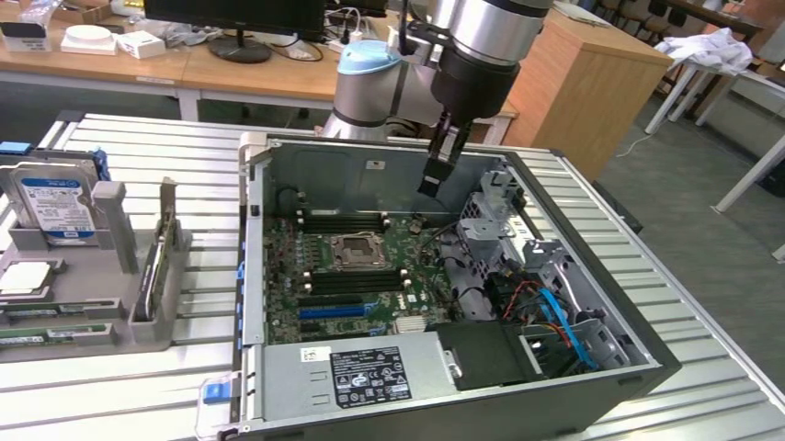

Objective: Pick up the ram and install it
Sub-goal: 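Pick up the ram and move it above insertion slot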

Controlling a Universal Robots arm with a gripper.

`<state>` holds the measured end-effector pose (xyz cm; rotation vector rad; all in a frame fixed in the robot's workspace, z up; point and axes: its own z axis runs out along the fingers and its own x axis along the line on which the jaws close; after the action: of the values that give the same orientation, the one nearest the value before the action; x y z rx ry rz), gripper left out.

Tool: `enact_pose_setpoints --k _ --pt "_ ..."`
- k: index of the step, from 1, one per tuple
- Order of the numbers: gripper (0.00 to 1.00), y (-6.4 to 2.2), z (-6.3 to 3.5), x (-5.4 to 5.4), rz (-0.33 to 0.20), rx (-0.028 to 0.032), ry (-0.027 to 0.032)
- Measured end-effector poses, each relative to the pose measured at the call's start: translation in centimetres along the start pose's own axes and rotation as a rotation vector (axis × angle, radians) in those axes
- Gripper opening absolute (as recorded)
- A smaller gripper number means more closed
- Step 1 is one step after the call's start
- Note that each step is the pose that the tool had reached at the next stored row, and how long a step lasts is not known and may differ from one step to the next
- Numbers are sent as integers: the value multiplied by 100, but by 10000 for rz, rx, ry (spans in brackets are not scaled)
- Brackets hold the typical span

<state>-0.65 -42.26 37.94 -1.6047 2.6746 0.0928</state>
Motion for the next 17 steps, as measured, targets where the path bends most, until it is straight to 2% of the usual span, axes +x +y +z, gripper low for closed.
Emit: enact_pose_setpoints --k 6,11,14,17 --pt "10 -4 106 5 -3 36 -14" --pt "10 10 191 18 -1 42 -17" --pt "10 124 207 81 -4 68 -31" --pt "10 242 234 145 -12 190 -96"
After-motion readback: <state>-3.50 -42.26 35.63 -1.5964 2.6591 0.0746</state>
